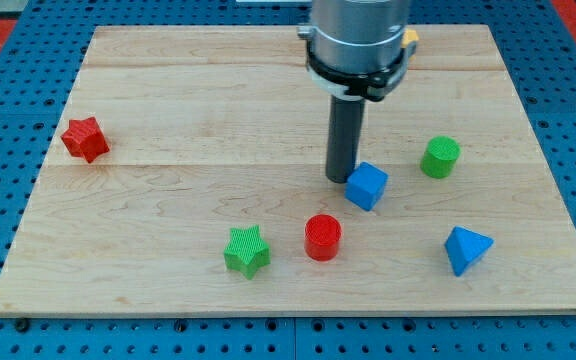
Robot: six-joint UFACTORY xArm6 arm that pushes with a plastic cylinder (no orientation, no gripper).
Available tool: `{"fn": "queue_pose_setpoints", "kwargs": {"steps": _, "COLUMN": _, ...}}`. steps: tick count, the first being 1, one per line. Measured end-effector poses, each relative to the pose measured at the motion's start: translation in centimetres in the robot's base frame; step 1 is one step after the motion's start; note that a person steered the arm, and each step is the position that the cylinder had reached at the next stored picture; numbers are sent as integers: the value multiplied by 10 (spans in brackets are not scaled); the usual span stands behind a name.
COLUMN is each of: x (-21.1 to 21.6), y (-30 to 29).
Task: Move the green circle to the bottom left of the yellow heart
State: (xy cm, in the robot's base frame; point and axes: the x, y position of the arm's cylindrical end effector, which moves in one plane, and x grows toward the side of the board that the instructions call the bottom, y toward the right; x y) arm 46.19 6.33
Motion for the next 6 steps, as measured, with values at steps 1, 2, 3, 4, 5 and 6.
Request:
{"fn": "queue_pose_setpoints", "kwargs": {"steps": 1, "x": 30, "y": 40}}
{"fn": "queue_pose_setpoints", "kwargs": {"steps": 2, "x": 56, "y": 85}}
{"fn": "queue_pose_setpoints", "kwargs": {"steps": 3, "x": 47, "y": 92}}
{"fn": "queue_pose_setpoints", "kwargs": {"steps": 4, "x": 25, "y": 75}}
{"fn": "queue_pose_setpoints", "kwargs": {"steps": 5, "x": 30, "y": 87}}
{"fn": "queue_pose_setpoints", "kwargs": {"steps": 6, "x": 31, "y": 87}}
